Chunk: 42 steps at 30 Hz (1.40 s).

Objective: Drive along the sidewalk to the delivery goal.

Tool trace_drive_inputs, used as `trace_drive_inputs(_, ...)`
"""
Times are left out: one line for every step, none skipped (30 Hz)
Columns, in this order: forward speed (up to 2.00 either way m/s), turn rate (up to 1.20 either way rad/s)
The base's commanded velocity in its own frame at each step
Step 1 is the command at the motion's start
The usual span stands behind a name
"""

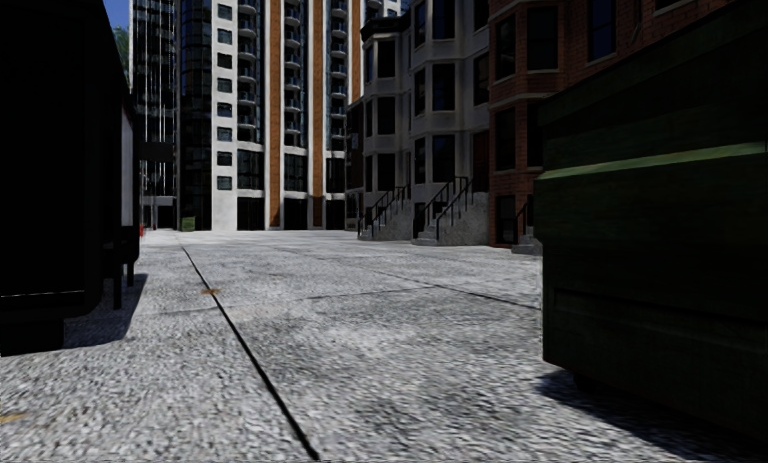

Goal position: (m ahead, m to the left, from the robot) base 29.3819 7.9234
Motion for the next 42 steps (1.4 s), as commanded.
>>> trace_drive_inputs(2.00,0.00)
trace_drive_inputs(2.00,0.00)
trace_drive_inputs(2.00,0.00)
trace_drive_inputs(2.00,0.00)
trace_drive_inputs(2.00,0.00)
trace_drive_inputs(2.00,0.00)
trace_drive_inputs(2.00,0.00)
trace_drive_inputs(2.00,0.00)
trace_drive_inputs(2.00,0.00)
trace_drive_inputs(2.00,0.00)
trace_drive_inputs(2.00,0.00)
trace_drive_inputs(2.00,0.00)
trace_drive_inputs(2.00,0.00)
trace_drive_inputs(2.00,0.00)
trace_drive_inputs(2.00,0.00)
trace_drive_inputs(2.00,0.00)
trace_drive_inputs(2.00,0.00)
trace_drive_inputs(2.00,0.00)
trace_drive_inputs(2.00,0.00)
trace_drive_inputs(2.00,0.00)
trace_drive_inputs(2.00,0.00)
trace_drive_inputs(2.00,0.00)
trace_drive_inputs(2.00,0.00)
trace_drive_inputs(2.00,0.00)
trace_drive_inputs(2.00,0.00)
trace_drive_inputs(2.00,0.00)
trace_drive_inputs(2.00,0.00)
trace_drive_inputs(2.00,0.00)
trace_drive_inputs(2.00,0.00)
trace_drive_inputs(2.00,0.00)
trace_drive_inputs(2.00,0.00)
trace_drive_inputs(2.00,0.00)
trace_drive_inputs(2.00,0.01)
trace_drive_inputs(2.00,0.08)
trace_drive_inputs(2.00,0.08)
trace_drive_inputs(2.00,0.12)
trace_drive_inputs(2.00,0.15)
trace_drive_inputs(2.00,0.17)
trace_drive_inputs(2.00,0.20)
trace_drive_inputs(2.00,0.20)
trace_drive_inputs(2.00,0.22)
trace_drive_inputs(2.00,0.28)
